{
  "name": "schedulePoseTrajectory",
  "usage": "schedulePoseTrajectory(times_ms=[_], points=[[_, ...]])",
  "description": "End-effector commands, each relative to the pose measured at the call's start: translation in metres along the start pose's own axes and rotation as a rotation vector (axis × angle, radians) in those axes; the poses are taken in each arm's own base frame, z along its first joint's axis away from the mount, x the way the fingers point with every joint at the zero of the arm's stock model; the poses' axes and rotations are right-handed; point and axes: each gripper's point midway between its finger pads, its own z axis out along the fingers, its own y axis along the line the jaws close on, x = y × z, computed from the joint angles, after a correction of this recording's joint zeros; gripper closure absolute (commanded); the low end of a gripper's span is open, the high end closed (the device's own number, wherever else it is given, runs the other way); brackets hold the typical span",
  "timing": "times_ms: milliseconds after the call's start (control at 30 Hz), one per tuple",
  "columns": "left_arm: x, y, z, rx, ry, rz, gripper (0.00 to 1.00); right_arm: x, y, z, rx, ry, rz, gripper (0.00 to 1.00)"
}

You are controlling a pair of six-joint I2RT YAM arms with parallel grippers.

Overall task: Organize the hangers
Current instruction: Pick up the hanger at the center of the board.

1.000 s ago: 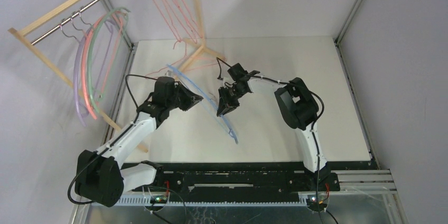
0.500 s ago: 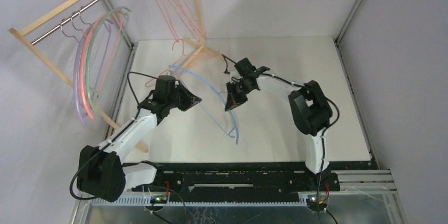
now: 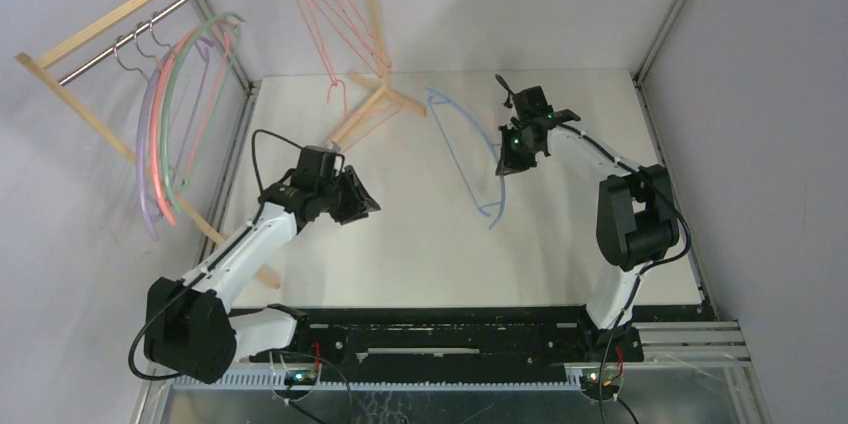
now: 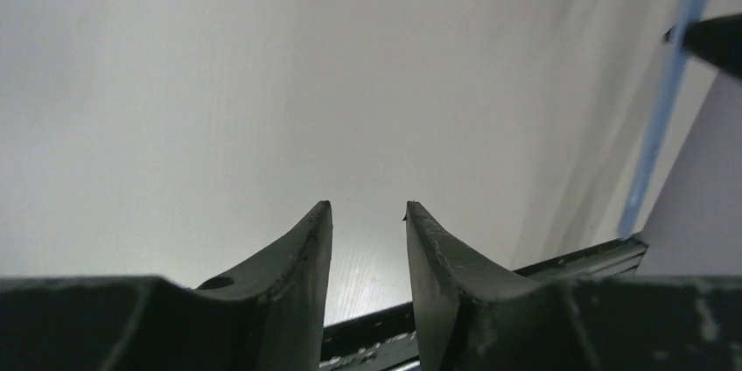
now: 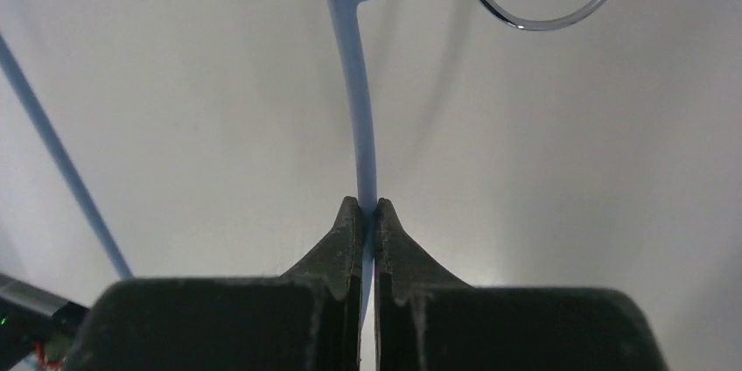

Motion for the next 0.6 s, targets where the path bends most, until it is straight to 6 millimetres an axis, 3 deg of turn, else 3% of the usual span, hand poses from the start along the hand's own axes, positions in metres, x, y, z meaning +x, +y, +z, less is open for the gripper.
schedulePoseTrajectory(times_ms=[0,67,133,233,333,367,467,567], points=[[0.016,0.014,-0.013,-0.026,0.033,0.080,0.57,-0.029,0.007,-0.022,0.028,-0.138,0.004,1.00],[0.020,0.013,-0.014,-0.003,0.026,0.082,0.50,-0.033,0.011,-0.024,0.016,-0.145,0.006,1.00],[0.012,-0.001,-0.023,0.039,-0.017,0.097,0.42,-0.034,0.013,-0.025,0.026,-0.153,-0.005,1.00],[-0.010,-0.040,-0.046,0.117,-0.112,0.167,0.19,-0.032,0.013,-0.025,0.091,-0.160,-0.024,1.00],[-0.031,-0.082,-0.071,0.164,-0.204,0.285,0.10,-0.029,0.013,-0.024,0.181,-0.160,-0.047,1.00],[-0.029,-0.098,-0.073,0.180,-0.204,0.328,0.04,-0.028,0.014,-0.024,0.208,-0.162,-0.050,1.00],[-0.032,-0.137,-0.081,0.206,-0.228,0.417,0.00,-0.030,0.021,-0.023,0.250,-0.175,-0.050,1.00],[-0.026,-0.165,-0.074,0.205,-0.217,0.493,0.00,-0.039,0.030,-0.025,0.274,-0.188,-0.047,1.00]])
